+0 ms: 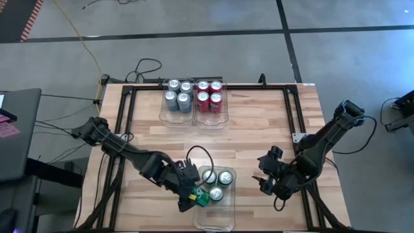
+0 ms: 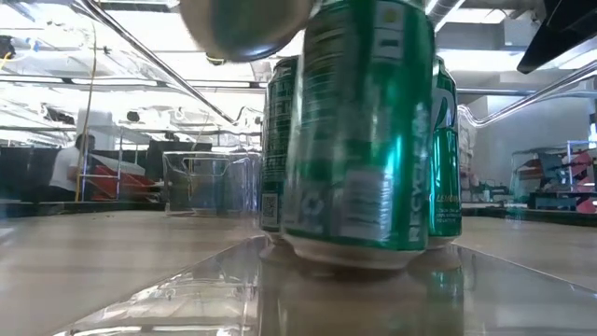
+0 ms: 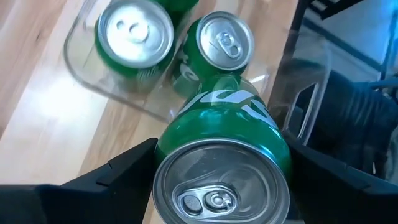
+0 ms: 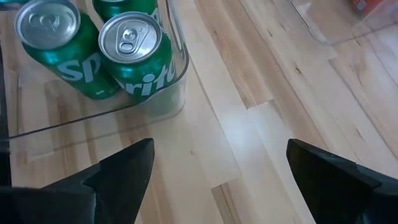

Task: Sort soda cans
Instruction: Put the green soda can into the bottom transparent bin

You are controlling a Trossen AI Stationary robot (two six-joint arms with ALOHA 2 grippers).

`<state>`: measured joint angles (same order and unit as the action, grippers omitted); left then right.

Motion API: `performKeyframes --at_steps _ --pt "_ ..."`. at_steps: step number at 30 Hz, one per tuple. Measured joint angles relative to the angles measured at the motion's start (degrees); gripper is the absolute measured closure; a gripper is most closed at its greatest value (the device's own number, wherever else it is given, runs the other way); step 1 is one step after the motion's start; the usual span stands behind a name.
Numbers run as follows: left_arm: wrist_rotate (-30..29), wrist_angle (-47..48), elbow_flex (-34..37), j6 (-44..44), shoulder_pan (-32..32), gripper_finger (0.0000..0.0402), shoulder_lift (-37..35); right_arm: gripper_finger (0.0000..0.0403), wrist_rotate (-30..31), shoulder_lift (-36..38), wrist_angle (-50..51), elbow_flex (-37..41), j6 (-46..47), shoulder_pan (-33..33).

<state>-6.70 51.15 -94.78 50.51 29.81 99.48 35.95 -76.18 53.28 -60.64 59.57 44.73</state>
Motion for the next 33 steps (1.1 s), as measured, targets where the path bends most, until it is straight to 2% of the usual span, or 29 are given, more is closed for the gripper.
performKeyframes --at_steps 7,13,19,24,33 --pt "1.36 -2.80 0.00 -2.53 -0.64 0.0096 0.00 0.0019 -0.01 0.00 -0.02 0.00 0.02 0.10" --pt "2.41 5.90 0.00 -1.54 -0.53 0.0086 0.00 0.0019 -0.12 0.00 -0.01 0.00 0.03 1.08" --pt "2.42 7.04 0.00 -3.67 -0.57 0.0095 0.00 0.0019 -0.22 0.00 0.00 0.00 0.04 1.42" --pt "7.47 12.04 -0.02 -9.94 -0.59 0.0096 0.00 0.0019 -0.27 0.00 -0.13 0.00 0.04 0.66" --pt "6.97 8.79 -0.02 -14.22 -2.48 0.0096 0.00 0.0019 -1.56 0.00 -0.13 0.00 -1.36 -2.35"
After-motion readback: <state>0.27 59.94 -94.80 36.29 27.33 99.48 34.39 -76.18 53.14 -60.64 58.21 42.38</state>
